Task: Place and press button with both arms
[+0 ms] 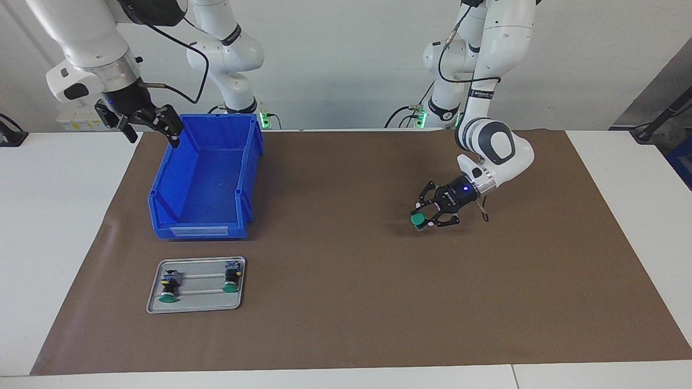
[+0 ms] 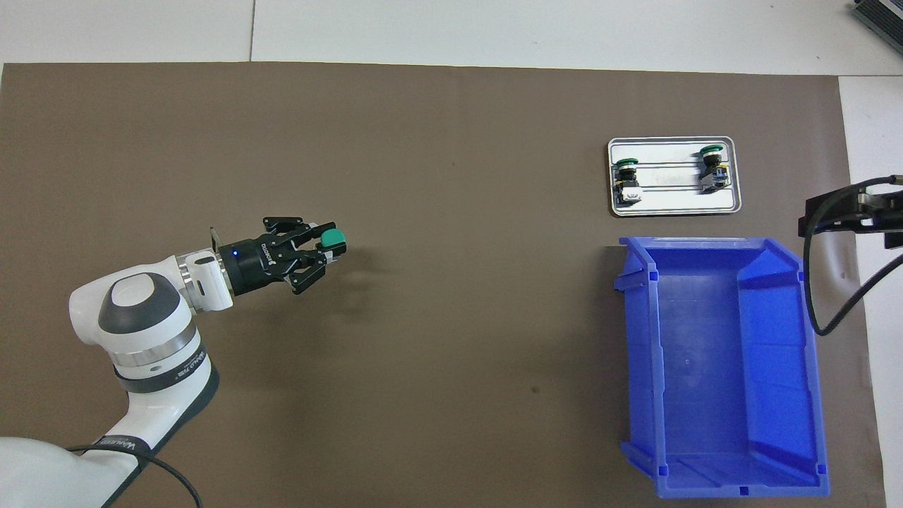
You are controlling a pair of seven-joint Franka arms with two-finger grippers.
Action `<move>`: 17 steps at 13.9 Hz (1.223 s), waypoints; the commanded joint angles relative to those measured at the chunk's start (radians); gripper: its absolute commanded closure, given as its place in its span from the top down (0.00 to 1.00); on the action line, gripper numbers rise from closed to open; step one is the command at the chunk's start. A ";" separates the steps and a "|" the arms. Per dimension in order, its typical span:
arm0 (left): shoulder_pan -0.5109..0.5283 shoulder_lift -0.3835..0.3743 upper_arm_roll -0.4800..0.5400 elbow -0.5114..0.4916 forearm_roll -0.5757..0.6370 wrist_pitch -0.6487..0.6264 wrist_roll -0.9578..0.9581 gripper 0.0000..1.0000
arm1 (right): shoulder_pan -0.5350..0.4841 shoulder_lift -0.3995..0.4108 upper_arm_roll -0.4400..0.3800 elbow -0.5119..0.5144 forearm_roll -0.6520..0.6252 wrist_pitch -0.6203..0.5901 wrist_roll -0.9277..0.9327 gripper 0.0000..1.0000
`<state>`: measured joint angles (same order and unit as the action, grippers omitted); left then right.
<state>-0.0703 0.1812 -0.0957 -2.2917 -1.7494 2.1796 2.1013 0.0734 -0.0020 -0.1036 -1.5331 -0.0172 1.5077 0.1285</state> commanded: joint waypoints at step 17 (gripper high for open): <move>0.058 -0.016 0.011 -0.169 -0.139 -0.192 0.249 0.73 | -0.010 -0.012 0.001 -0.022 0.042 0.008 -0.021 1.00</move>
<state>-0.0197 0.1924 -0.0870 -2.4417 -1.8792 1.9912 2.3392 0.0727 -0.0020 -0.1033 -1.5404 -0.0010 1.5077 0.1269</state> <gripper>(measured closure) 0.264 0.000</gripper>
